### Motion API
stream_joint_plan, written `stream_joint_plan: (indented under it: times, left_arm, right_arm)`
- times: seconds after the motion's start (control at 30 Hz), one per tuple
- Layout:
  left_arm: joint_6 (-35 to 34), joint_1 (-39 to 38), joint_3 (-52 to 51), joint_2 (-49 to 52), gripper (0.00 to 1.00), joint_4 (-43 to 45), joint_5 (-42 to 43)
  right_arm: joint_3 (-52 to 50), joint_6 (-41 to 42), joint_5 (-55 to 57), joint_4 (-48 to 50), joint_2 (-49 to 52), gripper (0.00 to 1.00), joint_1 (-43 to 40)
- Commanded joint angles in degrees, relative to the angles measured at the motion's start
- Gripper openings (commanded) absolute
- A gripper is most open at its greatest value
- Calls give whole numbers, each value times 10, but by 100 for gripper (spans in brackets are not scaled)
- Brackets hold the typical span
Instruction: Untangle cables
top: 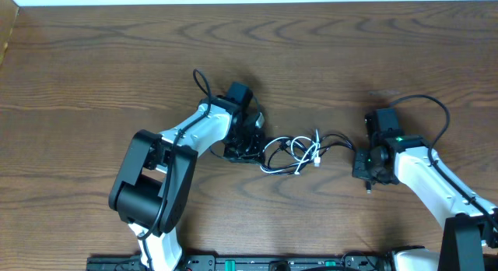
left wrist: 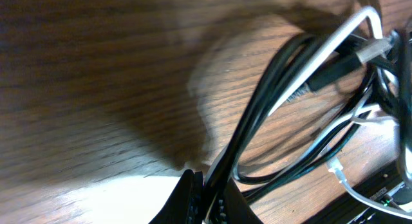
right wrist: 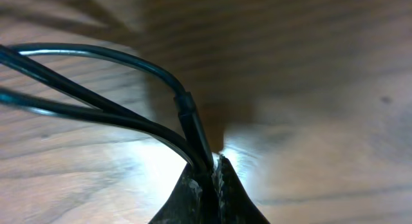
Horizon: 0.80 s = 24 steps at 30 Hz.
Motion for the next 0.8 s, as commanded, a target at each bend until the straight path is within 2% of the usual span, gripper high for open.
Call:
stream_joint_plan:
  times: [0.0, 0.2, 0.43, 0.47, 0.6, 0.63, 0.77]
  left_arm:
    - [5, 33, 2, 6, 7, -13, -37]
    - [5, 111, 2, -44, 7, -18, -37]
    - [5, 191, 2, -177, 7, -17, -30]
    - [16, 193, 2, -206, 9, -17, -30]
    - [21, 186, 1, -236, 40, -17, -31]
    - [20, 185, 1, -237, 44, -17, -30]
    - [20, 172, 0, -232, 47, -19, -30]
  right_arm:
    - [-2, 74, 85, -15, -4, 1, -28]
    - [-2, 90, 90, -23, -4, 1, -53]
    - [-2, 94, 78, -16, -4, 2, -65]
    - [-2, 94, 76, -16, -4, 7, -65]
    - [-2, 94, 61, -14, -4, 20, -65]
    - [-2, 94, 58, -14, -4, 23, -65]
    - [-2, 94, 48, -13, -4, 34, -65]
